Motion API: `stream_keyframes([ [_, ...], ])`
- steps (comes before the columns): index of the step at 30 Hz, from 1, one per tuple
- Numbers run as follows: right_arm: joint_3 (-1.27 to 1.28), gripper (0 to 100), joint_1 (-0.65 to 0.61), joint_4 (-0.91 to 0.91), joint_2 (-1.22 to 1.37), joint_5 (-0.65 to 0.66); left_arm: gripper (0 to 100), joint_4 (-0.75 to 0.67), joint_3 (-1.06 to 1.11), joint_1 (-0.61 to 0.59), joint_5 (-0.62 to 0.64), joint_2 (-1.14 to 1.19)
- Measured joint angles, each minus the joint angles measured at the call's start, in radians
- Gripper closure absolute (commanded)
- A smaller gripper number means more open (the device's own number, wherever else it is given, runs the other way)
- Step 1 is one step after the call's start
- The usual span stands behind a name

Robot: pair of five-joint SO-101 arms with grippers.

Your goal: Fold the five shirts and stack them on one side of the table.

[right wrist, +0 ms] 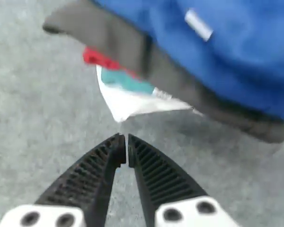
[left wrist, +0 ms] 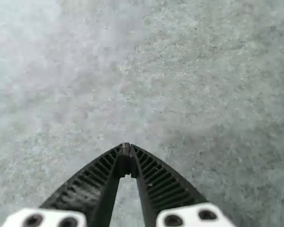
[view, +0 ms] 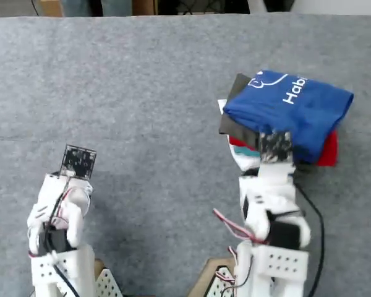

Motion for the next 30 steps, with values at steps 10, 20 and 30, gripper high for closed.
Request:
stream_keyframes([
  [10,0.195,98.4,0.000,0.163,-0.249,0.000,97,0.048,0.000,0.141,0.198,-0.034],
  [20,0.199,98.4,-0.002,0.215,-0.249,0.000,97,0.166,0.000,0.253,0.331,-0.037],
  [30,0.199,98.4,-0.002,0.221,-0.249,0.000,97,0.339,0.000,0.262,0.338,-0.037],
])
